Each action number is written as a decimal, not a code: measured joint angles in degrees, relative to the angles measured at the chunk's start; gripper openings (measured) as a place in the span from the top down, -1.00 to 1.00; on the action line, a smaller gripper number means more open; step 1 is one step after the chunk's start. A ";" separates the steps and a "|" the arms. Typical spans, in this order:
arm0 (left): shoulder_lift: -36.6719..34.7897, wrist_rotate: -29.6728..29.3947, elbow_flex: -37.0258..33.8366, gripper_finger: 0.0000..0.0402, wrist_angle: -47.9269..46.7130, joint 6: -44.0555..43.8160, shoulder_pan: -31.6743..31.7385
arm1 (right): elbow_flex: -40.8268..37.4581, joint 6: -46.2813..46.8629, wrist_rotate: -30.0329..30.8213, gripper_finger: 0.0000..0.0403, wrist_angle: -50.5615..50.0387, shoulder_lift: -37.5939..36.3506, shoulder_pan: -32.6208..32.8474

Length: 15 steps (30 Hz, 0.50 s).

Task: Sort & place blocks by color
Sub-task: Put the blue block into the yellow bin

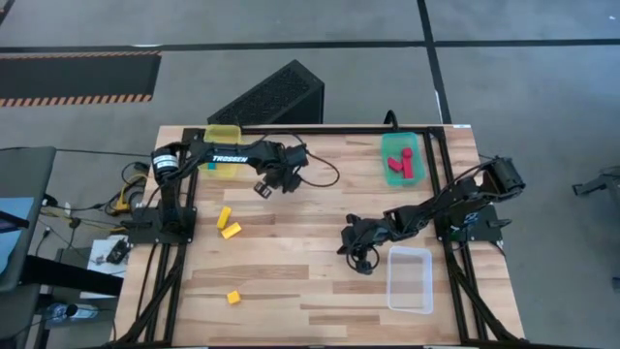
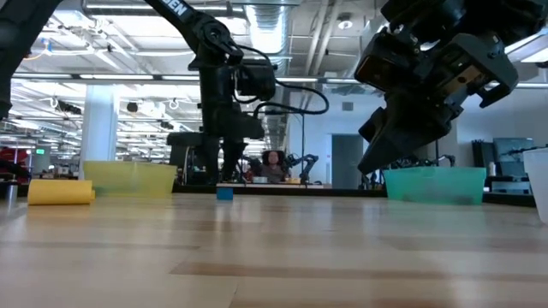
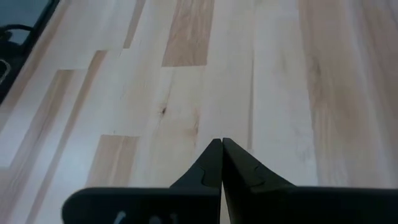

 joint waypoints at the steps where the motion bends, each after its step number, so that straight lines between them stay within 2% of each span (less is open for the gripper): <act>1: -0.03 -0.57 0.01 0.39 0.68 0.95 -0.07 | 0.02 0.01 -0.35 0.89 -0.04 0.00 0.00; 6: -0.03 2.60 0.07 0.19 2.36 3.59 -0.18 | 0.02 -0.39 -1.13 0.89 -0.36 0.00 0.28; 11: -0.06 2.01 0.09 -0.16 2.30 14.30 -0.18 | 0.02 -0.73 -1.31 0.89 -0.45 0.00 0.61; 15: -0.06 -0.29 0.09 -0.39 2.25 19.60 -0.16 | 0.02 -0.90 -1.26 0.89 -0.43 0.00 0.57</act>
